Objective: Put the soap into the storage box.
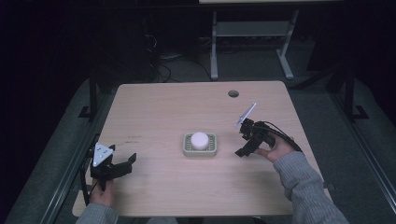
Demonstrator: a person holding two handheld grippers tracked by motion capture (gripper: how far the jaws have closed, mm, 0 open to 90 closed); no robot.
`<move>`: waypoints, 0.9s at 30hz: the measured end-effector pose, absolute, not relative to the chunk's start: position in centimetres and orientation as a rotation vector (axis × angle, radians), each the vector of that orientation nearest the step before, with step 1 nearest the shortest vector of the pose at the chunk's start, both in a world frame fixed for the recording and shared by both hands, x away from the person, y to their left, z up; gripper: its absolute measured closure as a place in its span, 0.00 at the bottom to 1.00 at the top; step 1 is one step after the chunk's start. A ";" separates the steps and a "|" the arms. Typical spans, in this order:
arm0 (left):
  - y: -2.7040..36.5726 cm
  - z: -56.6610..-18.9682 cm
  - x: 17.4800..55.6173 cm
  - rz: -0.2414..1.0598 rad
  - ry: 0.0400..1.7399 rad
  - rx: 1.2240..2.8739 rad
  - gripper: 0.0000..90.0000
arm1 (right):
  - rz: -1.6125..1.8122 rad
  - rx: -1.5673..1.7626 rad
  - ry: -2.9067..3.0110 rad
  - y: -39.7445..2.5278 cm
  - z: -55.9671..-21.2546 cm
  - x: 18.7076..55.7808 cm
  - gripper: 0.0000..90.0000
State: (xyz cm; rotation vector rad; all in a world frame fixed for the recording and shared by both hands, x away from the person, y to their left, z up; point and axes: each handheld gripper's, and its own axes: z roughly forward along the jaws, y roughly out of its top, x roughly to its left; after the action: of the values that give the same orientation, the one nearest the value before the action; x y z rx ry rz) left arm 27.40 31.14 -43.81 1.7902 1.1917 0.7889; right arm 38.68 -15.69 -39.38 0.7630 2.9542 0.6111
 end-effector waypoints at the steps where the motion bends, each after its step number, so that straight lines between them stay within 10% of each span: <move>1: 31.1 -43.8 27.4 0.789 1.192 1.790 0.14 | 0.611 0.763 2.952 -15.8 -39.4 38.6 0.23; 27: 31.2 -43.8 27.4 0.789 1.193 1.790 0.14 | 0.638 0.815 2.929 -18.2 -40.0 37.2 0.23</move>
State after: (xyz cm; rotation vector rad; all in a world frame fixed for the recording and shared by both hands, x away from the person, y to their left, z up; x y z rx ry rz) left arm 27.37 31.18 -43.79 1.7904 1.1932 0.7893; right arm 37.24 -18.18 -39.98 0.8147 2.9286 0.6376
